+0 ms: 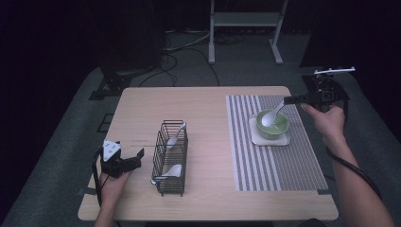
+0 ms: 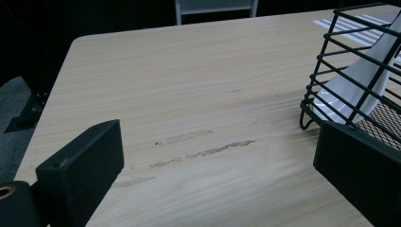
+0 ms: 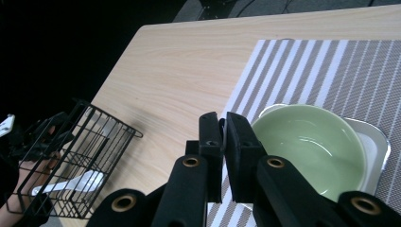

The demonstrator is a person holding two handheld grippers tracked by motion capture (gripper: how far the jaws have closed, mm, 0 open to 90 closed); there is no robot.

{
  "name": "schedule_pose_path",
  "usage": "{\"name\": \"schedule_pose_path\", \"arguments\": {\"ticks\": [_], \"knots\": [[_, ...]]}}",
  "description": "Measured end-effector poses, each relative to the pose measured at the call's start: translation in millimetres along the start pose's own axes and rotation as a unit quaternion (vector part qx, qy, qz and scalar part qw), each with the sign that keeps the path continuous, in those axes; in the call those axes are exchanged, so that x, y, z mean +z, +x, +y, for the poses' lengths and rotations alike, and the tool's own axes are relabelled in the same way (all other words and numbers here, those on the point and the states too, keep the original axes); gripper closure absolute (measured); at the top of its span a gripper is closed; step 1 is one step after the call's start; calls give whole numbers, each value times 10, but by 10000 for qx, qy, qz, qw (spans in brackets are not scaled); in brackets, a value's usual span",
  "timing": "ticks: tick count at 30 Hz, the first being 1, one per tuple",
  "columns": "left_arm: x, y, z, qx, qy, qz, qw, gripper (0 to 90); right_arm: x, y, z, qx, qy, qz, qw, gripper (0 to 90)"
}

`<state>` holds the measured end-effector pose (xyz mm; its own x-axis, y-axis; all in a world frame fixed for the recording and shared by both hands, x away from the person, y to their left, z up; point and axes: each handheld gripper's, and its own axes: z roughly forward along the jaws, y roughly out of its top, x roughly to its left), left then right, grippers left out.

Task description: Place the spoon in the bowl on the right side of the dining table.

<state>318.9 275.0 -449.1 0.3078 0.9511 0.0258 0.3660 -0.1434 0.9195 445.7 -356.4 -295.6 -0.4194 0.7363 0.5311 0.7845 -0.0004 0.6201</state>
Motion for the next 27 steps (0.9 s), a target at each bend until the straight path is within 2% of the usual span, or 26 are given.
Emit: {"name": "schedule_pose_path", "arguments": {"ticks": [27], "knots": [[7, -3, -3, 13, 19, -10, 10000, 15, 196, -349, -180, 385, 38, -225, 9990, 854]]}}
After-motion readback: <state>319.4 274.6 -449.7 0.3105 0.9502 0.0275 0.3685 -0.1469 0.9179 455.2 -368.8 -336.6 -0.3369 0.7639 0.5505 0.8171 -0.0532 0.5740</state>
